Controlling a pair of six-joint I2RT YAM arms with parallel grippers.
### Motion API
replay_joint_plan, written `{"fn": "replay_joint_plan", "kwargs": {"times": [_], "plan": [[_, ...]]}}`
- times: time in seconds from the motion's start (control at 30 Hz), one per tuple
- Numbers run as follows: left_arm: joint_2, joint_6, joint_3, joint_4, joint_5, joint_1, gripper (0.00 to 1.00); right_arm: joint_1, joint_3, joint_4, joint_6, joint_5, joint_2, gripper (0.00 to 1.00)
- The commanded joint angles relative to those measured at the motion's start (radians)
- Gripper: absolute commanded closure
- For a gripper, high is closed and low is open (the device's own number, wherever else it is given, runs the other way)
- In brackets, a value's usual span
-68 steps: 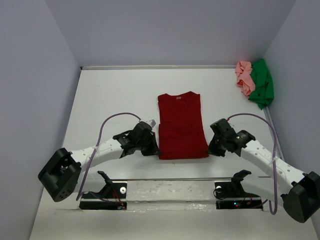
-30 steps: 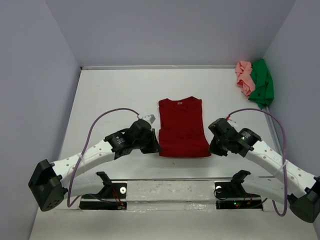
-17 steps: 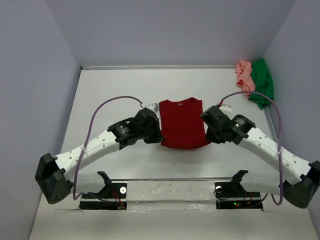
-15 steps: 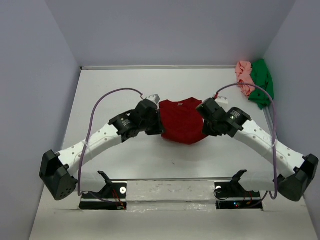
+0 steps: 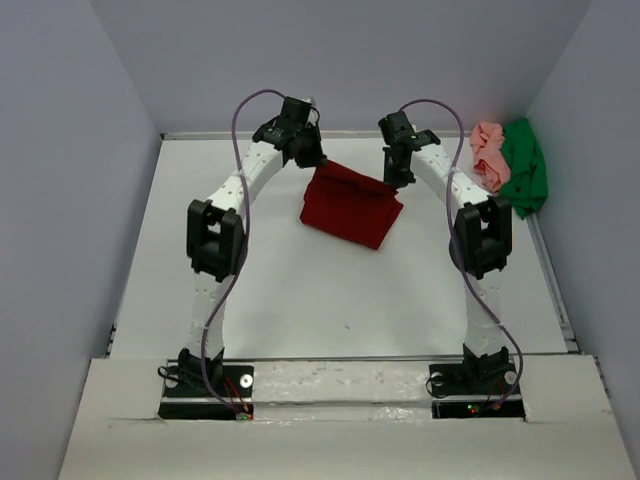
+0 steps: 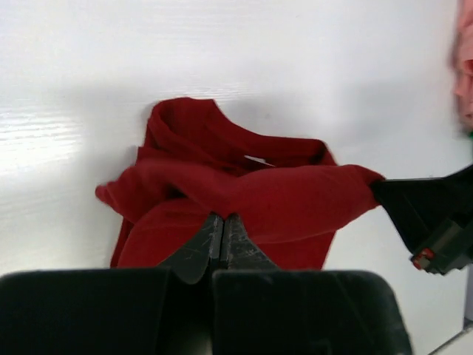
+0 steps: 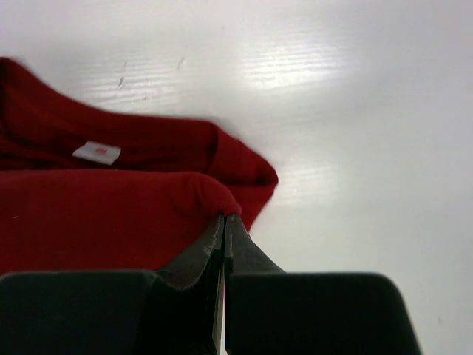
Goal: Fold and stack the t-shirts
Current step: Fold the tshirt
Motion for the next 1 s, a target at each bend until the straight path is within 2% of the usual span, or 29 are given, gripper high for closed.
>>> {"fn": "replay_joint_plan", "kwargs": {"times": [0.0, 0.13, 0.27, 0.8, 0.83, 0.87, 0.9, 0.97], "plan": [[0.203, 0.077, 0.219, -0.13, 0.135, 0.033, 1.0, -0.026, 0.177, -0.063, -0.063, -0.027, 0.132, 1.0], [0.361, 0.106, 0.323, -0.043, 0.261, 0.048, 1.0, -0.026, 0.122, -0.034, -0.031, -0.043, 0.116, 1.0], [0.41, 0.123, 0.327, 0.054, 0.367, 0.05, 1.0, -0.026, 0.015, 0.038, -0.018, -0.037, 0.065, 1.0], [0.372, 0.187, 0.239, 0.14, 0.373, 0.022, 0.99, -0.026, -0.048, 0.041, 0.011, 0.108, 0.097, 1.0], [0.369, 0.197, 0.239, 0.137, 0.358, 0.021, 0.95, -0.026, -0.051, 0.041, 0.011, 0.124, 0.1, 0.99], [0.354, 0.204, 0.236, 0.133, 0.337, 0.011, 0.89, -0.026, -0.056, 0.041, 0.008, 0.133, 0.102, 0.92], [0.341, 0.212, 0.216, 0.133, 0.271, 0.005, 0.72, -0.026, -0.056, 0.038, 0.005, 0.141, 0.103, 0.9], [0.297, 0.23, 0.193, 0.137, 0.222, -0.005, 0.61, -0.026, -0.059, 0.039, 0.003, 0.161, 0.1, 0.79]]}}
